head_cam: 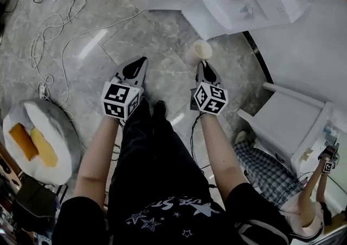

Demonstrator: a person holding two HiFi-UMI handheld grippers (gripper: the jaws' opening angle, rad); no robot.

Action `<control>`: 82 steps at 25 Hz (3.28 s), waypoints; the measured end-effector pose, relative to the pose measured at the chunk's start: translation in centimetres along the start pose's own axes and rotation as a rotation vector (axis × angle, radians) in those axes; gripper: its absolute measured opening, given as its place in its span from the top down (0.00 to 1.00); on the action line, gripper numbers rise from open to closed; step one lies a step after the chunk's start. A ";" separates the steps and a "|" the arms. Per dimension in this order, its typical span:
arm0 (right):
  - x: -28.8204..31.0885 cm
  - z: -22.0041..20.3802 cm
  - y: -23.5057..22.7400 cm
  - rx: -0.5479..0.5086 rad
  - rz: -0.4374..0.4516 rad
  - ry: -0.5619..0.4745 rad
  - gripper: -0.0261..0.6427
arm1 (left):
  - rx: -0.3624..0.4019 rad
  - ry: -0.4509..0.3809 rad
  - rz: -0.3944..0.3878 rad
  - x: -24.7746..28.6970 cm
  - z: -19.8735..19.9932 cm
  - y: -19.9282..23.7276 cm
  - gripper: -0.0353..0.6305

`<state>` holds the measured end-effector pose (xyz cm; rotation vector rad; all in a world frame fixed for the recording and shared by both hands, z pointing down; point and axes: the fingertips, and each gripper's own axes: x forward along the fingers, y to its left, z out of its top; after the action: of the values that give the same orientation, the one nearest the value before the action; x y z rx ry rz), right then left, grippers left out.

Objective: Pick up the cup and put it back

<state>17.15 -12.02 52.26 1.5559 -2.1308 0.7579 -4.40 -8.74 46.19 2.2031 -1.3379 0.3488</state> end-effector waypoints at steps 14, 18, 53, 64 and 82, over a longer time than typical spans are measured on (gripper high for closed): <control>15.2 -4.5 -4.5 0.160 -0.164 -0.008 0.89 | 0.147 0.163 -0.112 13.6 -7.6 10.2 0.93; 21.1 -7.3 -7.9 0.202 -0.176 -0.024 0.89 | 0.118 0.149 -0.113 18.6 -10.3 11.8 0.93; 46.1 -11.7 -26.9 0.006 -0.399 -0.220 0.60 | 0.257 -0.051 -0.217 42.6 -15.3 24.0 0.93; 32.7 -9.0 -14.8 0.075 -0.293 -0.054 0.61 | 0.157 0.043 -0.169 28.8 -9.3 19.4 0.93; 10.1 5.8 8.0 -0.054 -0.051 0.026 0.67 | 0.052 0.106 -0.173 6.6 2.9 11.1 0.93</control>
<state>6.48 -21.29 52.26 1.5578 -2.0673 0.6939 -11.15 -19.26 50.35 2.2899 -1.0850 0.4321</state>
